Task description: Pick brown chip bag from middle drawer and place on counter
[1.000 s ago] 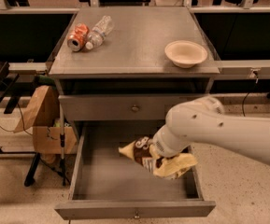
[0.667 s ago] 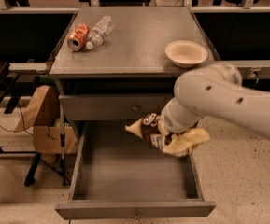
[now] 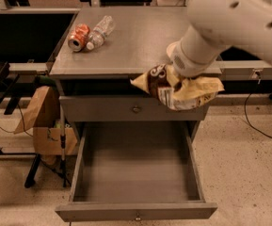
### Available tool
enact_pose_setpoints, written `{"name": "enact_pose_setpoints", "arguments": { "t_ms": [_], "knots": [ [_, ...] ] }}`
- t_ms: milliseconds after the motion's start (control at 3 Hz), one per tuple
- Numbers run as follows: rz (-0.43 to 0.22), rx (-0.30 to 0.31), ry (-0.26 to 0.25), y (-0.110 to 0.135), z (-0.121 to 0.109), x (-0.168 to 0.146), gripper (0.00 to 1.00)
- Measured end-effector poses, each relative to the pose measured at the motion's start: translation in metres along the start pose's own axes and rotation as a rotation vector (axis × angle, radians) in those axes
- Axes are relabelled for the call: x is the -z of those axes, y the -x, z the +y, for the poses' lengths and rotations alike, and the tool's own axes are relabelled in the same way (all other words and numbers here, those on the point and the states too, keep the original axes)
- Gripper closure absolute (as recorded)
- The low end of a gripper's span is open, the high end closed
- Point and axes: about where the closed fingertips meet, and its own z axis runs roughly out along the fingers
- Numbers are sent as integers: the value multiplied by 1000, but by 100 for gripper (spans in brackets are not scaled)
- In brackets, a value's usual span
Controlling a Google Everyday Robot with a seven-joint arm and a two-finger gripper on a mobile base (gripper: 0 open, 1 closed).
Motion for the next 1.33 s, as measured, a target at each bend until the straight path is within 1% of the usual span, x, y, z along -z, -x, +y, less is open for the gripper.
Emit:
{"name": "enact_pose_setpoints", "arguments": {
  "t_ms": [333, 667, 1000, 1333],
  "knots": [
    [-60, 14, 13, 47, -19, 46, 100],
    [-124, 29, 50, 93, -26, 79, 100],
    [-217, 26, 90, 141, -39, 113, 100],
    [-284, -21, 60, 170, -57, 121, 100]
  ]
}}
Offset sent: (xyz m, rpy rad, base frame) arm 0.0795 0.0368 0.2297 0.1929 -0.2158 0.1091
